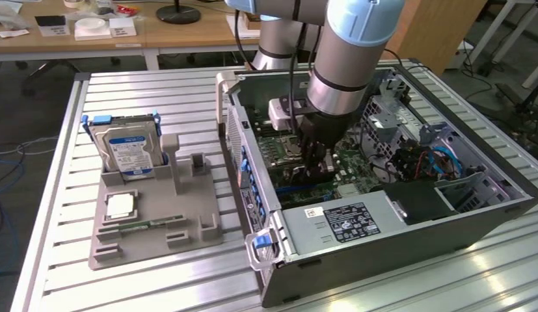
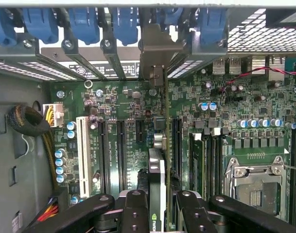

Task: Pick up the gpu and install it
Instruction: 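Insert the gpu into the slot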

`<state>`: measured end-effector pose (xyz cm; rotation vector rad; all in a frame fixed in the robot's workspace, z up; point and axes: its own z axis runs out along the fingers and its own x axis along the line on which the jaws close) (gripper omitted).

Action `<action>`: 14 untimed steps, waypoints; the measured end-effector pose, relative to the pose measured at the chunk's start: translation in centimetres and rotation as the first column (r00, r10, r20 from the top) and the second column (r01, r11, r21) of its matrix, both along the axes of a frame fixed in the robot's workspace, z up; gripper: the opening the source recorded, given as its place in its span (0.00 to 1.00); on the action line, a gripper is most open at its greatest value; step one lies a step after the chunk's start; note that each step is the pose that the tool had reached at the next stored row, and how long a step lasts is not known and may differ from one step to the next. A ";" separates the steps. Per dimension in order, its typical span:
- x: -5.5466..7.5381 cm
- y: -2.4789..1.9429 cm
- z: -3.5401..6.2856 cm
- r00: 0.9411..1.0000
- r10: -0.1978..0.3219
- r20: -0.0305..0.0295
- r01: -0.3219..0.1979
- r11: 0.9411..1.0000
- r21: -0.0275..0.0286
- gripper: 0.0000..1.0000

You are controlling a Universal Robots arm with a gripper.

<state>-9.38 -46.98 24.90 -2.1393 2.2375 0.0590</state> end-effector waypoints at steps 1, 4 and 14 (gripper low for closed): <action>0.0 0.02 -0.04 1.000 0.000 0.000 0.000 1.000 0.000 0.27; 0.0 0.03 -0.06 1.000 0.000 0.000 0.000 1.000 0.000 0.27; 0.0 0.03 -0.43 1.000 0.000 0.000 0.000 1.000 0.000 0.27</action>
